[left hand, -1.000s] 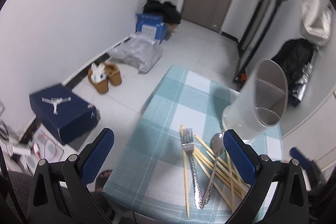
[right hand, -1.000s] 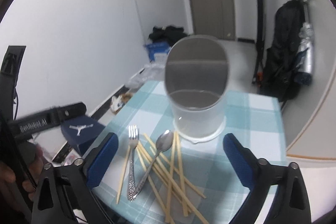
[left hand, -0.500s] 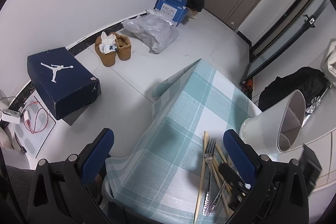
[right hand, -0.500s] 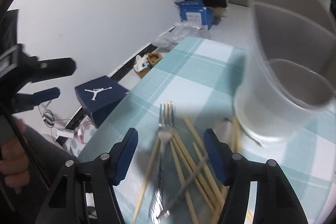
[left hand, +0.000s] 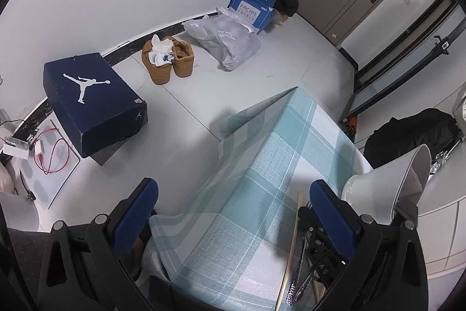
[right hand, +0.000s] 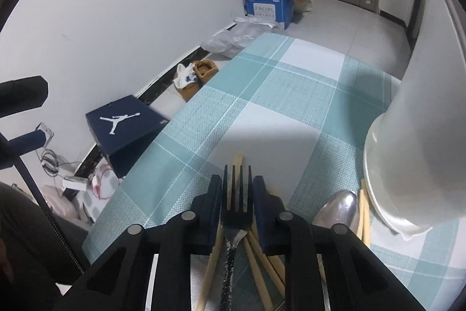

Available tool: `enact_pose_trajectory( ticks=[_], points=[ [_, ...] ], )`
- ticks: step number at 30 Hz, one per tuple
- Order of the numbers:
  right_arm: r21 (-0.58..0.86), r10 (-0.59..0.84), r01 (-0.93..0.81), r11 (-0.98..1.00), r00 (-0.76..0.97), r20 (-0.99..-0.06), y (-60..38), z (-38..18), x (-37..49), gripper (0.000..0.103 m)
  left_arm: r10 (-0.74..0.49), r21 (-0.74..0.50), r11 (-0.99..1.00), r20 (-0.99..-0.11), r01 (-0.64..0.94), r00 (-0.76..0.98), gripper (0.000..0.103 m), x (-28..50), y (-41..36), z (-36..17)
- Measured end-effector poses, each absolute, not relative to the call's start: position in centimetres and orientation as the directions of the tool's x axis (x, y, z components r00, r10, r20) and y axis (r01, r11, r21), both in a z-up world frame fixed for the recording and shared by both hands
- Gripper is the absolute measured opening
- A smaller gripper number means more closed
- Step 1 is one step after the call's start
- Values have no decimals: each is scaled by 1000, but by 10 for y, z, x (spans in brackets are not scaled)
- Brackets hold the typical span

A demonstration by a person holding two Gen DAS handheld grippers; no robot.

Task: Organize utensils
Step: 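Lower the right gripper onto the silver fork and close on it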

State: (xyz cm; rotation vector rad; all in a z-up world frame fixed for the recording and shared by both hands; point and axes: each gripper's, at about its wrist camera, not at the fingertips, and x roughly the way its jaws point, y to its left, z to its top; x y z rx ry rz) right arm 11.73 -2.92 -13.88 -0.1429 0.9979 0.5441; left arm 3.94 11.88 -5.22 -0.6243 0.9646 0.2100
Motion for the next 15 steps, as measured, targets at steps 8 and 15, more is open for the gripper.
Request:
enact_pose_trajectory(
  ticks=[8, 15],
  points=[
    [191, 449, -485, 853, 498, -742, -54, -106, 105, 20, -68, -356, 836, -822, -417, 565, 102, 42, 112, -53],
    [225, 493, -471, 853, 586, -644, -93, -71, 81, 19, -67, -276, 893, -862, -355, 502, 102, 54, 84, -69]
  ],
)
